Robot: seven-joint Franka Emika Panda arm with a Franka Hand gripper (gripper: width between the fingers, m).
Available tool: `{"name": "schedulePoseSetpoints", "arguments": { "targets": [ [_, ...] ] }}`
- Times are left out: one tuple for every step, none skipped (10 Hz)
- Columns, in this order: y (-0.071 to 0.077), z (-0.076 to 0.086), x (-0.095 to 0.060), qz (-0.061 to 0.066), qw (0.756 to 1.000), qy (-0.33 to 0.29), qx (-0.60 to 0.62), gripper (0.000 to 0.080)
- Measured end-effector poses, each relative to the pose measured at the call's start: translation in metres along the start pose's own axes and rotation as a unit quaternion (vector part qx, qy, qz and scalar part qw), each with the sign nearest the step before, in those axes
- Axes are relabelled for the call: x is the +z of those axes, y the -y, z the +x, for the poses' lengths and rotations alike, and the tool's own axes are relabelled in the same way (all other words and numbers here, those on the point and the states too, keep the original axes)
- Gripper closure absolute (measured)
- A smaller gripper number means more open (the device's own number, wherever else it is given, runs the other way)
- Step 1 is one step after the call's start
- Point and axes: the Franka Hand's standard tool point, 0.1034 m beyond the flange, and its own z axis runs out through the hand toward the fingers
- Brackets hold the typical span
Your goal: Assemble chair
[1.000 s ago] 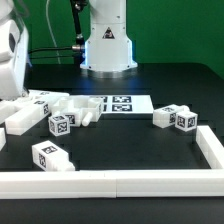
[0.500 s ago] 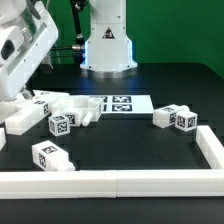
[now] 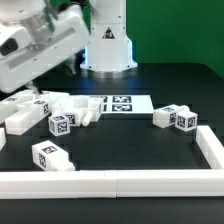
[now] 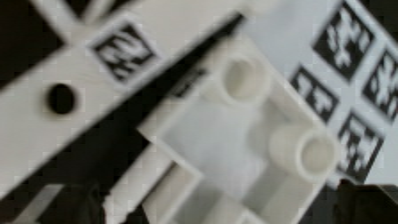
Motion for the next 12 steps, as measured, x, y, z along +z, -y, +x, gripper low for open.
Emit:
{"name": "schedulePoseSetpoints", "arguments": {
  "targets": [
    [0.002, 0.003, 0.003, 0.006, 0.999, -0.008, 0.036, 0.015],
    [-0.007, -0.002, 0.001, 0.008, 0.998, -0.012, 0.055, 0.015],
    [-0.006, -0.002, 0.002, 0.009, 0.997, -0.011, 0.081, 0.015],
    [-0.002, 0.001, 0.002, 0.011, 0.993, -0.012, 0.118, 0.015],
    [0.0, 0.002, 0.003, 0.009, 0.986, -0.012, 0.163, 0.015],
    [0.012, 0.009, 0.007, -0.007, 0.969, -0.026, 0.244, 0.015],
    [0.028, 0.02, 0.015, -0.017, 0.962, -0.035, 0.269, 0.015],
    [0.034, 0.029, 0.021, -0.024, 0.961, -0.045, 0.273, 0.015],
    [0.036, 0.037, 0.029, -0.032, 0.96, -0.06, 0.27, 0.015],
    [0.039, 0.042, 0.041, -0.039, 0.963, -0.067, 0.259, 0.015],
    [0.039, 0.041, 0.049, -0.042, 0.966, -0.066, 0.245, 0.015],
    [0.038, 0.038, 0.057, -0.04, 0.968, -0.062, 0.239, 0.015]
  ]
}}
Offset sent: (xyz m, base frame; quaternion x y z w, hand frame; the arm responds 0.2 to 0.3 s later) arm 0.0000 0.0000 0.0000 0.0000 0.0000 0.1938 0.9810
